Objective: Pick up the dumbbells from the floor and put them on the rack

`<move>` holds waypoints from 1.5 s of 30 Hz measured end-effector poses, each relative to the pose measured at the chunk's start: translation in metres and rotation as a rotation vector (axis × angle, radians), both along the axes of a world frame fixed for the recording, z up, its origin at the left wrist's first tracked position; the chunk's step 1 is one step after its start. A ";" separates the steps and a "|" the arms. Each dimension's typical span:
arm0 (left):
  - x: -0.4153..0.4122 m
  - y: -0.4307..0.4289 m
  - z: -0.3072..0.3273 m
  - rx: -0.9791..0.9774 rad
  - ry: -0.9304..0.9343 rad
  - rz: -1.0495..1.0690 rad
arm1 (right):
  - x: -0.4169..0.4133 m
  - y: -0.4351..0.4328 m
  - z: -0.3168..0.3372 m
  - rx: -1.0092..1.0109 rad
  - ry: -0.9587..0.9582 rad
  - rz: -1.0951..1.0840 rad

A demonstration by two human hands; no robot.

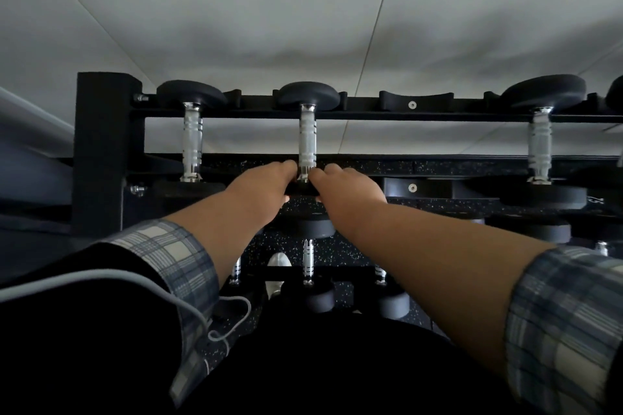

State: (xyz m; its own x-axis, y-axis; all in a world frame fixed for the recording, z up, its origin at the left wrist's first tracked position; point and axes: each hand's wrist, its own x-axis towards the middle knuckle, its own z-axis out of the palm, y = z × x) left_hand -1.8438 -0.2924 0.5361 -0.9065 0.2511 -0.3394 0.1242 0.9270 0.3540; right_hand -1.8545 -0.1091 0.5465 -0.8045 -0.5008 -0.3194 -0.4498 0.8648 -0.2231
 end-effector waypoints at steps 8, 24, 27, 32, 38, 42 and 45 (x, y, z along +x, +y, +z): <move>-0.006 0.001 0.005 -0.070 -0.044 -0.051 | -0.006 0.005 0.012 -0.091 -0.222 -0.208; 0.010 0.049 0.128 -0.101 0.095 -0.005 | 0.001 0.073 0.103 -0.462 -0.136 -0.663; 0.009 0.068 0.152 -0.113 0.163 -0.003 | 0.015 0.105 0.115 -0.494 -0.079 -0.736; 0.005 0.104 0.164 -0.150 0.188 -0.191 | 0.055 0.156 0.116 -0.456 -0.010 -0.889; 0.016 0.138 0.156 -0.050 0.158 -0.412 | 0.130 0.191 0.119 -0.324 0.125 -1.123; 0.043 0.145 0.146 -0.038 0.184 -0.614 | 0.201 0.183 0.107 -0.272 0.134 -1.333; 0.069 0.149 0.138 -0.050 0.170 -0.744 | 0.256 0.165 0.097 -0.294 0.121 -1.489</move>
State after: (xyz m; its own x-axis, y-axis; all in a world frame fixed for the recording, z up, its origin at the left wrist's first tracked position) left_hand -1.7744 -0.1437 0.6740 -0.5455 0.8038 -0.2375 0.7711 0.5923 0.2336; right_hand -1.5988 0.0558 0.6434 -0.6323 0.7324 -0.2528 0.7364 0.4666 -0.4900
